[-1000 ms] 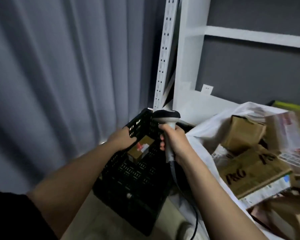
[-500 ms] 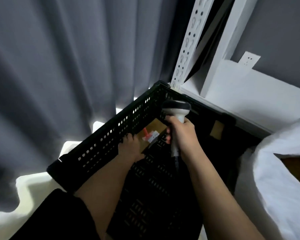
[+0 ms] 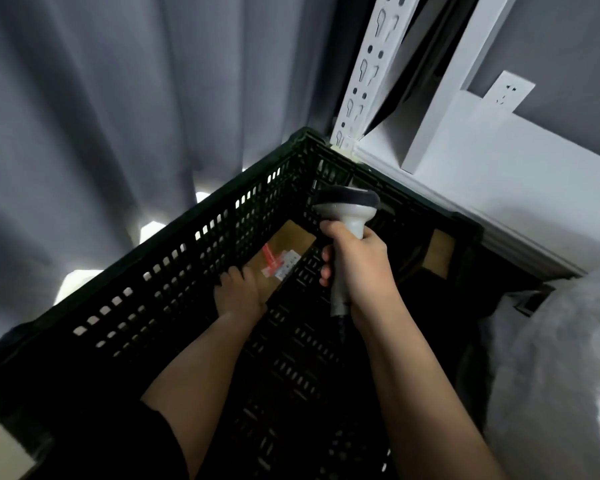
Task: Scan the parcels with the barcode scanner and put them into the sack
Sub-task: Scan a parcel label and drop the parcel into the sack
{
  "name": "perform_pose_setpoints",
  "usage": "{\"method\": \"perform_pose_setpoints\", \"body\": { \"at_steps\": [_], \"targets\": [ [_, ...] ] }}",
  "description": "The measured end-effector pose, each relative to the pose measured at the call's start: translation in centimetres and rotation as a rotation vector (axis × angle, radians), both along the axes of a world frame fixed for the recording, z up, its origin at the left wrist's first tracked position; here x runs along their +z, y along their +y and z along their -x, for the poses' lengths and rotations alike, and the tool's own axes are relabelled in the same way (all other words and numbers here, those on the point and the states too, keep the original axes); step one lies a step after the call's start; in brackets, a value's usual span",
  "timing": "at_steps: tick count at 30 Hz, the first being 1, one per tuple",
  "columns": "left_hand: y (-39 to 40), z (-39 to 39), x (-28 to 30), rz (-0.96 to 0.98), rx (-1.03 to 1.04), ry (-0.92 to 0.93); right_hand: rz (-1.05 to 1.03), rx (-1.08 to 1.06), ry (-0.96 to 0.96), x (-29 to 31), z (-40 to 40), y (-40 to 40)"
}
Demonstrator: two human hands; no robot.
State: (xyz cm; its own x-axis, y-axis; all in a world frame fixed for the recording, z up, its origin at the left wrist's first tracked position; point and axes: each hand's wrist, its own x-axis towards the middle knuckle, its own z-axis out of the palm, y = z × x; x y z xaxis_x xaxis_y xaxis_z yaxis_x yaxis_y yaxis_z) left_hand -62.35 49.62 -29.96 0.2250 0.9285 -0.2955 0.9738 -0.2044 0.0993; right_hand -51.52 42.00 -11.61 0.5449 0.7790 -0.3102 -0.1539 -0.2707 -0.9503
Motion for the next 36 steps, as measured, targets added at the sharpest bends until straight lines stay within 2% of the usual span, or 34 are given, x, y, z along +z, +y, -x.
{"method": "perform_pose_setpoints", "body": {
  "at_steps": [6, 9, 14, 20, 25, 30, 36],
  "targets": [
    [-1.2, 0.5, 2.2, 0.272, 0.310, -0.483, -0.021, -0.006, -0.004, 0.5, 0.8, -0.9],
    [-1.4, 1.4, 5.6, 0.299, 0.433, -0.641, -0.061, -0.011, 0.001, 2.1, 1.7, -2.3],
    [-4.1, 4.7, 13.1, 0.292, 0.569, -0.945, -0.154, 0.014, -0.014, 7.9, 3.3, -6.6],
    [-12.0, 10.0, 24.0, 0.271, 0.683, -1.337, -0.259, 0.048, -0.022, 15.5, 6.5, -14.7],
    [-17.8, 14.2, 30.2, 0.135, 0.692, -1.553, -0.368, 0.067, 0.048, 18.7, 8.6, -21.3],
    [-21.9, 16.6, 32.7, 0.089, 0.698, -1.664, -0.423, 0.056, 0.094, 19.2, 9.3, -26.0],
    [-23.1, 17.3, 31.3, 0.357, 0.713, -1.788, -0.471, 0.086, 0.046, 18.0, 9.5, -28.0]
  ]
}}
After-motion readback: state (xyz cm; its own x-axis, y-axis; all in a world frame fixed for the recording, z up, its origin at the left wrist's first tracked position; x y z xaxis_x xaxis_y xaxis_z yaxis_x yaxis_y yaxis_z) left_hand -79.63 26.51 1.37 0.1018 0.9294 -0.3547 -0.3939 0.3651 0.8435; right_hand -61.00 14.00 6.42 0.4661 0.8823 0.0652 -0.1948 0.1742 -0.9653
